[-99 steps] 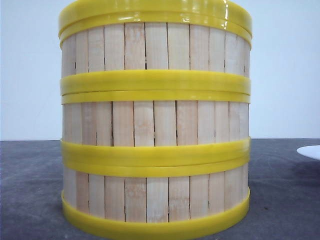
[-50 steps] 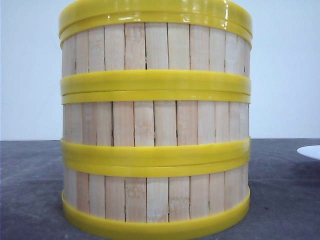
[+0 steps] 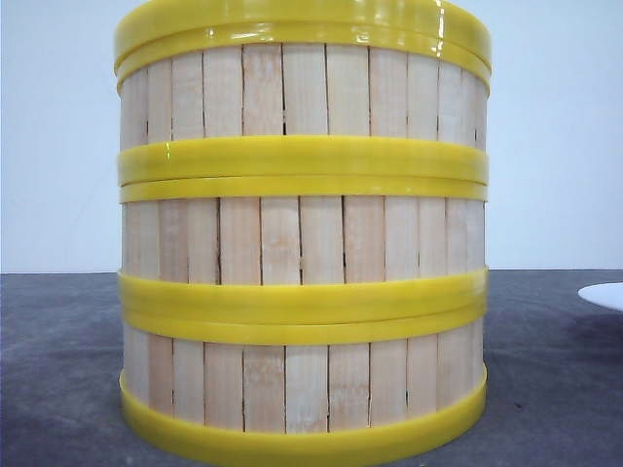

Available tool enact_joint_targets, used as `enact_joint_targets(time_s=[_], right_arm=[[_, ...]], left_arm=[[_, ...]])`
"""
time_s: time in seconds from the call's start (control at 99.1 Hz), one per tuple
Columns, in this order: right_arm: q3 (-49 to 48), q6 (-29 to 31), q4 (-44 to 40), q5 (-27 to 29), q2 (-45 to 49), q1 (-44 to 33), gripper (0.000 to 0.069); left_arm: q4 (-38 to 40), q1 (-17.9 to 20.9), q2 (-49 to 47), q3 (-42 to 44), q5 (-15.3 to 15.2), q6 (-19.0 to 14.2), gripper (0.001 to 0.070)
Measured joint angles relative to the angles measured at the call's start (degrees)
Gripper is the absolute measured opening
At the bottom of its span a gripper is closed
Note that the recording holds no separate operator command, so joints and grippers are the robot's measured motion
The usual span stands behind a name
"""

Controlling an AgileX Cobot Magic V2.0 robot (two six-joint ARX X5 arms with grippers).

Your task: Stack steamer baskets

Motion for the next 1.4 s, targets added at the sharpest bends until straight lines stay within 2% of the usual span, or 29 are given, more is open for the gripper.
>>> enact_joint_targets(time_s=[0.161, 0.303, 0.494, 0.676, 1.402], right_arm=[[0.00, 0.00, 0.00, 0.00, 0.00, 0.00, 0.0011], [0.00, 0.00, 0.00, 0.00, 0.00, 0.00, 0.0011], [0.00, 0.00, 0.02, 0.00, 0.00, 0.00, 0.0011], [0.00, -0.02, 0.02, 0.00, 0.00, 0.00, 0.0011], [0.00, 0.00, 0.02, 0.00, 0.00, 0.00, 0.0011]], left_arm=[[2.43, 1.55, -0.15, -1.18, 5.97, 4.04, 0.0031], [2.69, 2.73, -0.15, -1.33, 6.23, 7.13, 0.0031], [4.39, 3.67, -0.15, -1.92, 6.43, 8.66, 0.0031], [5.31, 3.67, -0.15, -2.29, 7.54, 8.87, 0.0031], [5.42, 3.67, -0.15, -2.34, 7.52, 8.63, 0.0031]])
